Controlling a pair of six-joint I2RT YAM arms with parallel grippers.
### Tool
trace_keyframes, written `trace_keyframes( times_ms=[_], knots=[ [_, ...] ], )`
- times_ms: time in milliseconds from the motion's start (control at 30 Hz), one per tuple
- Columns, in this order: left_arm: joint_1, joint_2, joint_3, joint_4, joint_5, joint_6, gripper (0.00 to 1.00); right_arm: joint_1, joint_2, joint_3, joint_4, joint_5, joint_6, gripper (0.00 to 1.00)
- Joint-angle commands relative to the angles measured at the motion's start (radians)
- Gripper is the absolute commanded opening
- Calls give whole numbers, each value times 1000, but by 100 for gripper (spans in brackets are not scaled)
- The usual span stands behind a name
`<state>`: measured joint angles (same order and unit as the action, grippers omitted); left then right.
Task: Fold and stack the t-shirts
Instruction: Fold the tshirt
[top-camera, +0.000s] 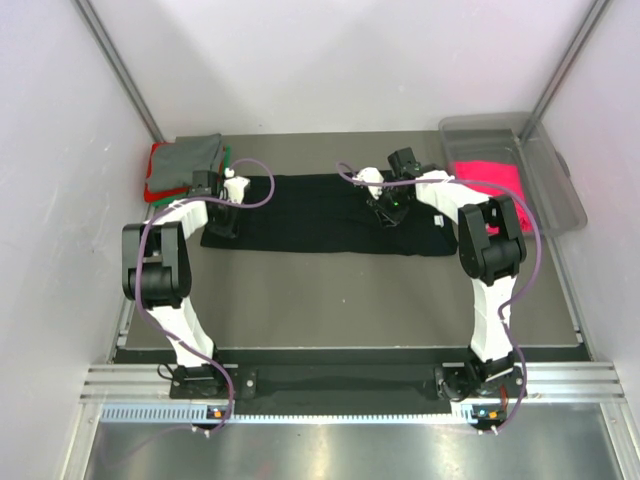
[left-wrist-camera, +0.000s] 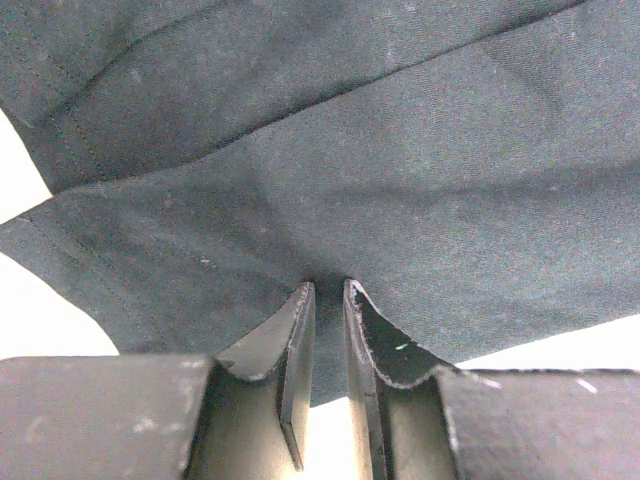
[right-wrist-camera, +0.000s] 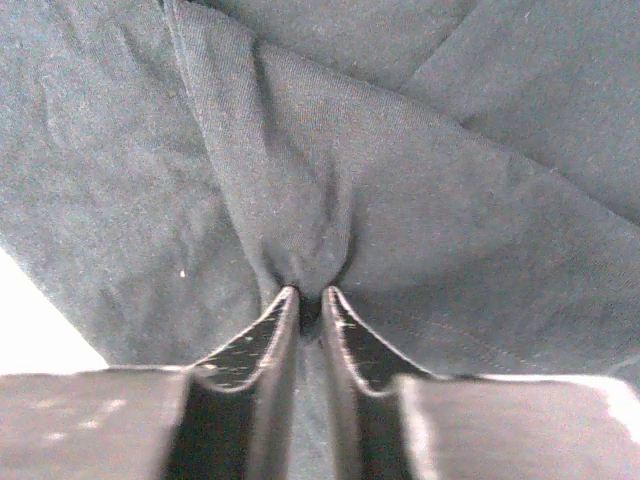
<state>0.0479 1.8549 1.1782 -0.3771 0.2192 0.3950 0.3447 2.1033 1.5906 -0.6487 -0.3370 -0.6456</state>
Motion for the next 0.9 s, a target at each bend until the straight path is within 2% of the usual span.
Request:
trace_keyframes(
  times_ms=[0,67,267,400,533,600,667,700,767,800,833,867],
  knots=[
    [1,6,-37,26,-21,1,23,4,-6,12,-12,-7,-2,11],
    [1,7,-37,27,-21,1,23,4,-14,16,-12,1,-5,5],
    [3,4,-45,29,-23,2,23,16,-74,40,43,88,-28,3],
    [1,4,-45,29,-24,1,23,31,-42,141,75,170,-72,3],
    [1,0,-46,26,-29,2,23,54,44,339,107,236,-92,4],
    [1,0,-51,23,-32,7,23,71,81,386,151,248,-92,11],
    [1,-6,-55,23,-35,10,23,100,72,379,191,271,-85,31],
    [1,-8,-55,23,-38,10,23,111,54,356,255,288,-74,36],
    [1,-22,-57,26,-40,11,23,140,-35,249,320,331,-74,36],
    [0,-29,-55,26,-38,13,23,146,-70,150,401,355,-66,38],
    [0,-49,-52,23,-37,18,24,151,-109,105,431,375,-66,43],
    [1,-66,-52,18,-35,24,27,158,-179,65,457,412,-66,43]
  ],
)
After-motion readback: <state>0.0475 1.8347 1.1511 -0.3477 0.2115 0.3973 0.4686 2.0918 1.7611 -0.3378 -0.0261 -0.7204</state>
